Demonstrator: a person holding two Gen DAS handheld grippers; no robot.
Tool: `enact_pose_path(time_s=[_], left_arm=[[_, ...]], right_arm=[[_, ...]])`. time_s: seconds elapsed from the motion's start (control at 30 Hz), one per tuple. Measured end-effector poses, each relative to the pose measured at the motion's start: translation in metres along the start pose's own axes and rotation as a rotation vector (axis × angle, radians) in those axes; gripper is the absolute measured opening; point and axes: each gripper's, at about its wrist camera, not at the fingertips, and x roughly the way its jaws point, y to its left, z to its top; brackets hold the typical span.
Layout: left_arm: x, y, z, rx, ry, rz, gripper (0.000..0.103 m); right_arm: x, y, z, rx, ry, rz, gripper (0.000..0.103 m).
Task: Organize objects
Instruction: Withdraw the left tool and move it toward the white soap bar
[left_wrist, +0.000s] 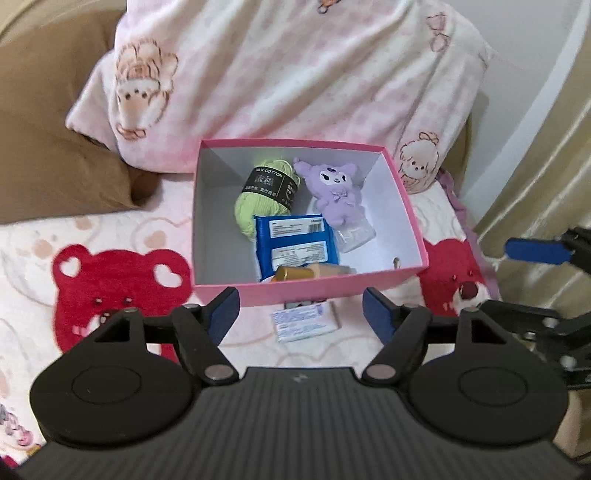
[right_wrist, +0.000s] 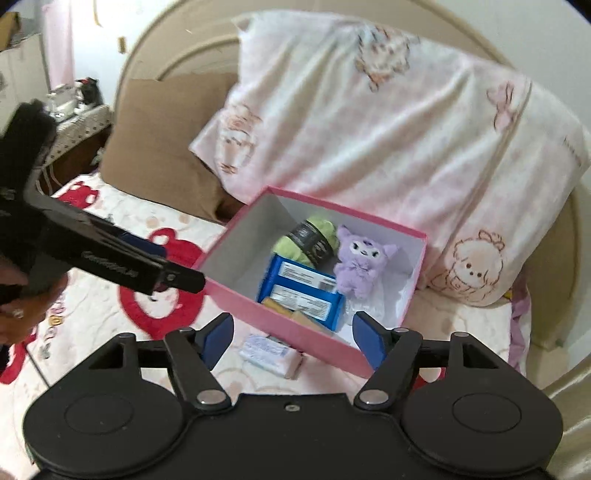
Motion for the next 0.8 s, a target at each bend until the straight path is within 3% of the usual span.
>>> enact_pose_path(time_s=[0.37, 0.6, 0.8], left_arm=[[-0.01, 0.006, -0.063, 0.025, 0.08, -0.03, 0.074], [0.032, 0.025, -0.083, 0.005, 0.065, -0.03, 0.074], [0.07, 0.042, -0.087, -0.024, -0.006, -0.066, 0.074]], right_arm=[[0.003, 0.034, -0.058, 0.003, -0.035, 0.102, 0.083], [0.035, 0.047, -0.09, -0.042, -0.081, 0.14, 0.087], [0.079, 0.055, -0.106, -0.088, -0.088, 0.132, 0.087]])
